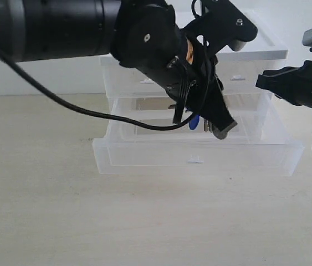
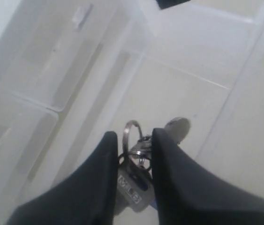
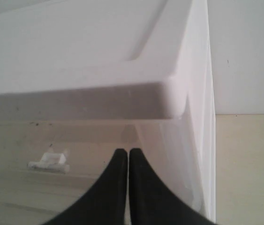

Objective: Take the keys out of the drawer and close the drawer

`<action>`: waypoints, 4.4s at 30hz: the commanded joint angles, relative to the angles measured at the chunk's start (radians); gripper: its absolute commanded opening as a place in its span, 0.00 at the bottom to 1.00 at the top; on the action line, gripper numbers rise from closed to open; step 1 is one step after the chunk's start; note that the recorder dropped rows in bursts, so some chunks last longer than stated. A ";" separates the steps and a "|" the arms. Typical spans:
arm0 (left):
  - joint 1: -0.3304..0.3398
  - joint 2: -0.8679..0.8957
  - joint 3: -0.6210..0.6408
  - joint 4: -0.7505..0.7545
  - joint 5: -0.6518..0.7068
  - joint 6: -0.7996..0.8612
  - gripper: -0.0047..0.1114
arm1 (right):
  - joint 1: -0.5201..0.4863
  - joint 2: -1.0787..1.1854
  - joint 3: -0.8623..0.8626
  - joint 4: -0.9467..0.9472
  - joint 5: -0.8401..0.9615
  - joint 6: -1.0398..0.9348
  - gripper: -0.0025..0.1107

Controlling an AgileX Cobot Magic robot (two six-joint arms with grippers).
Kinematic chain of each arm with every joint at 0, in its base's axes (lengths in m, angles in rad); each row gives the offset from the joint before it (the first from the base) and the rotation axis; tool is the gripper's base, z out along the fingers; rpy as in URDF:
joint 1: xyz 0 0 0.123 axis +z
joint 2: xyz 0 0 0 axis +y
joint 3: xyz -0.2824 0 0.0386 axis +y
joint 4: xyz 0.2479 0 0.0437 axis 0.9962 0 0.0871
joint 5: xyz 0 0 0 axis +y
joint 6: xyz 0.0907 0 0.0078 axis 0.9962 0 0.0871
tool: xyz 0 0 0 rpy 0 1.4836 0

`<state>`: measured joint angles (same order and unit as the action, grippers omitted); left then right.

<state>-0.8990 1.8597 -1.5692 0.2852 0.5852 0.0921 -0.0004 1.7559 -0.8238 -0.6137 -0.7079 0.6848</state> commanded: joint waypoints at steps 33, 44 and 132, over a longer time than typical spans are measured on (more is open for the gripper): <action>-0.049 -0.035 0.564 0.014 -0.487 -0.051 0.08 | 0.001 0.001 -0.003 0.001 0.001 -0.007 0.02; 0.061 0.078 0.519 0.014 -0.563 -0.048 0.08 | 0.001 0.001 -0.003 0.001 -0.001 -0.007 0.02; 0.127 0.038 0.374 0.126 -0.714 -0.018 0.08 | 0.001 0.001 -0.003 -0.001 0.000 -0.019 0.02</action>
<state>-0.7270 1.9631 -1.2386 0.3899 -0.1283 0.0523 -0.0004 1.7559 -0.8238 -0.6138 -0.7025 0.6733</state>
